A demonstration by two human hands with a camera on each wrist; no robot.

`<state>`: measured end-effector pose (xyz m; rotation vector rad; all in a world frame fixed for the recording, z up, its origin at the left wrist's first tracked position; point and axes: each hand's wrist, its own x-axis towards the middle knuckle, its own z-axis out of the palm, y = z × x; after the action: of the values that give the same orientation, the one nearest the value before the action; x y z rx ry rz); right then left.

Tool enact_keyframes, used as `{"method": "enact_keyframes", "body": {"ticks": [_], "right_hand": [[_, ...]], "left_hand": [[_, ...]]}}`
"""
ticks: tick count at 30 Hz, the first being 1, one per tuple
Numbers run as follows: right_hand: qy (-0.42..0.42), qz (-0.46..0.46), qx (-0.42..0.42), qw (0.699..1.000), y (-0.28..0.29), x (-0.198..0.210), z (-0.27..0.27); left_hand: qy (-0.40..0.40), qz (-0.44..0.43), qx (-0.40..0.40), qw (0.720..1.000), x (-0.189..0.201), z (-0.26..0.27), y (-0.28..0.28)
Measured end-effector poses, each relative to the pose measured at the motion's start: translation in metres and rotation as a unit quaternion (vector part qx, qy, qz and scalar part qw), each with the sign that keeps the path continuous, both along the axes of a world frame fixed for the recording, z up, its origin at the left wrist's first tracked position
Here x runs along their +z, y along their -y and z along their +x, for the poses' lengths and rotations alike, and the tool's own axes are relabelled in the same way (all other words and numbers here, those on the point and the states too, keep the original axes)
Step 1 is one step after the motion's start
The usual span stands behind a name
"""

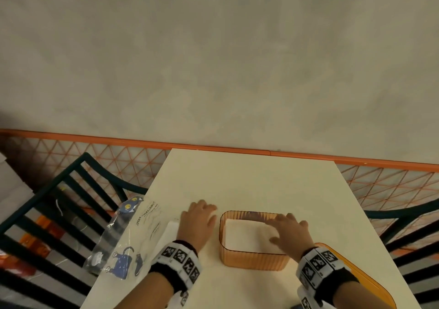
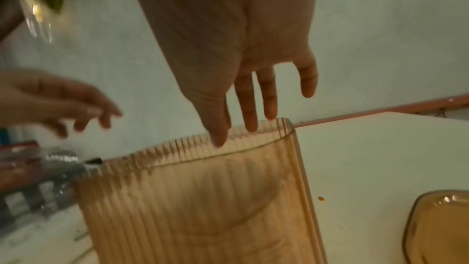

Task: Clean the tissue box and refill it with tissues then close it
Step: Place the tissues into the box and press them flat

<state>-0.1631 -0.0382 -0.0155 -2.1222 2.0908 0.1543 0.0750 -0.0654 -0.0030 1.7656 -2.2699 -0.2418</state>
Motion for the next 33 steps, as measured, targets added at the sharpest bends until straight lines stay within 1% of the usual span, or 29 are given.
{"method": "enact_keyframes", "body": {"ticks": [2,4,5,7,9,11,13,16,21,23,29,33], "right_hand": [[0.011,-0.056,-0.025,0.998,-0.006,0.0,-0.001],[0.014,-0.07,-0.042,0.997,-0.011,-0.002,0.0],[0.013,-0.065,-0.049,0.997,-0.013,-0.003,0.0],[0.008,-0.055,-0.059,0.997,-0.016,-0.006,0.002],[0.005,-0.046,-0.067,0.997,-0.016,-0.009,0.003],[0.005,-0.032,-0.073,0.997,-0.018,-0.013,0.003],[0.003,-0.023,-0.074,0.997,-0.019,-0.017,0.003],[-0.002,-0.022,-0.067,0.997,-0.02,-0.019,0.002],[-0.01,-0.03,-0.058,0.998,-0.022,-0.019,0.003],[-0.007,-0.03,-0.055,0.998,-0.022,-0.019,0.003],[-0.012,-0.027,-0.055,0.998,-0.02,-0.02,0.003],[0.005,-0.028,-0.056,0.998,-0.018,-0.02,0.002]], "left_hand": [[-0.005,0.024,0.086,0.996,-0.007,0.028,-0.003],[0.02,0.098,0.156,0.983,-0.022,0.047,-0.006],[0.041,0.143,0.174,0.974,-0.029,0.052,-0.008],[0.078,0.211,0.183,0.957,-0.045,0.058,-0.015],[0.096,0.24,0.18,0.949,-0.058,0.059,-0.02],[0.102,0.245,0.185,0.946,-0.066,0.058,-0.025],[0.108,0.231,0.195,0.947,-0.07,0.054,-0.028],[0.107,0.212,0.208,0.949,-0.068,0.045,-0.031],[0.09,0.186,0.208,0.956,-0.065,0.037,-0.035],[0.07,0.185,0.207,0.958,-0.067,0.039,-0.036],[0.128,0.157,0.2,0.959,-0.072,0.038,-0.037],[0.128,0.137,0.188,0.964,-0.064,0.041,-0.035]]}}
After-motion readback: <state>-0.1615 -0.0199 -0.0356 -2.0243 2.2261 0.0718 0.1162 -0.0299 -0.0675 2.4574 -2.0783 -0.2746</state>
